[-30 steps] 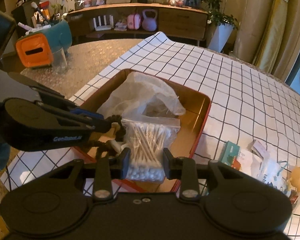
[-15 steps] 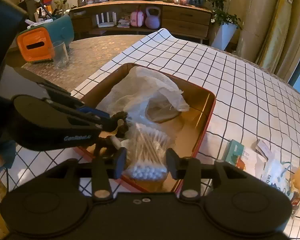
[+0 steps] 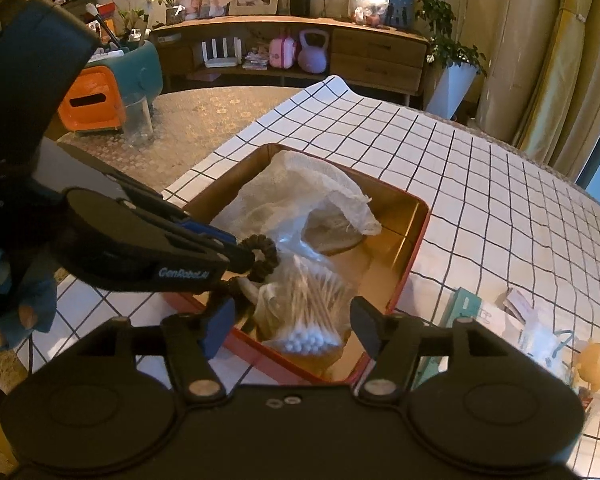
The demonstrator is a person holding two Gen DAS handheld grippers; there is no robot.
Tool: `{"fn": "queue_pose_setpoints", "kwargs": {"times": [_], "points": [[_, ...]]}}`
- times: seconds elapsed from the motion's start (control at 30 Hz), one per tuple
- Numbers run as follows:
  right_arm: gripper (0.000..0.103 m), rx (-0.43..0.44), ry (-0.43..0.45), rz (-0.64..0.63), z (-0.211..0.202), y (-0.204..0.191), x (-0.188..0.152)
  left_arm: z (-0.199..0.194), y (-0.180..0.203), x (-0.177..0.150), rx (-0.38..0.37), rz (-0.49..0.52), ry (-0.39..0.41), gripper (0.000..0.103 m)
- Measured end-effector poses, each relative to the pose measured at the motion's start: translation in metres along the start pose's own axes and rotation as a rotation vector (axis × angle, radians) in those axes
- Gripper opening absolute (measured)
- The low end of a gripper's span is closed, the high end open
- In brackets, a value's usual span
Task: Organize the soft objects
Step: 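Lower the bracelet and swab bag into the tin box and open both tools, then move both tools back over the remaining items on the table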
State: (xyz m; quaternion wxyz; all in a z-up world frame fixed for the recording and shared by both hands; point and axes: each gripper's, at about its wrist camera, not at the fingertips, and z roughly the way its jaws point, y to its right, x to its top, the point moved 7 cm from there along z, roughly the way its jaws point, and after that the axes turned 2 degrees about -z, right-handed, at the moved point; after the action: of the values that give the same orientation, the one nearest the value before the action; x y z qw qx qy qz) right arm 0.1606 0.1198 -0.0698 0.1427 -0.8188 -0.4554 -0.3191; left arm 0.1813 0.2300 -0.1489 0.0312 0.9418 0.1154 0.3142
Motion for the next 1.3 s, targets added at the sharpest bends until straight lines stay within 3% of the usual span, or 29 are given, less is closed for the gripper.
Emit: {"fn": "queue_pose_setpoints", "kwargs": {"times": [0.2,0.27,0.37,0.5,0.9,1.0,1.3], "points": [[0.069,-0.006,0.033,-0.009,-0.02,0.001,-0.002,-0.015,0.008,0.002,-0.006,0.005,0.028,0.014],[0.07,-0.006,0.045,-0.002,-0.028,0.002,-0.002,-0.019,0.01,0.002,-0.006,0.005,0.037,0.019],[0.072,-0.004,0.067,0.004,-0.04,0.005,-0.003,-0.028,0.015,0.003,-0.014,-0.007,0.062,0.033],[0.074,-0.01,0.095,0.008,-0.058,0.009,-0.005,-0.043,0.022,0.006,-0.007,-0.005,0.123,0.072],[0.079,-0.025,0.155,0.054,-0.103,0.03,-0.02,-0.065,0.046,0.01,-0.011,-0.014,0.178,0.073],[0.081,-0.028,0.169,0.067,-0.117,0.038,-0.027,-0.074,0.058,0.01,-0.021,-0.004,0.204,0.082],[0.092,-0.055,0.218,0.143,-0.163,0.076,-0.057,-0.086,0.108,0.011,-0.09,0.028,0.241,0.084]]}}
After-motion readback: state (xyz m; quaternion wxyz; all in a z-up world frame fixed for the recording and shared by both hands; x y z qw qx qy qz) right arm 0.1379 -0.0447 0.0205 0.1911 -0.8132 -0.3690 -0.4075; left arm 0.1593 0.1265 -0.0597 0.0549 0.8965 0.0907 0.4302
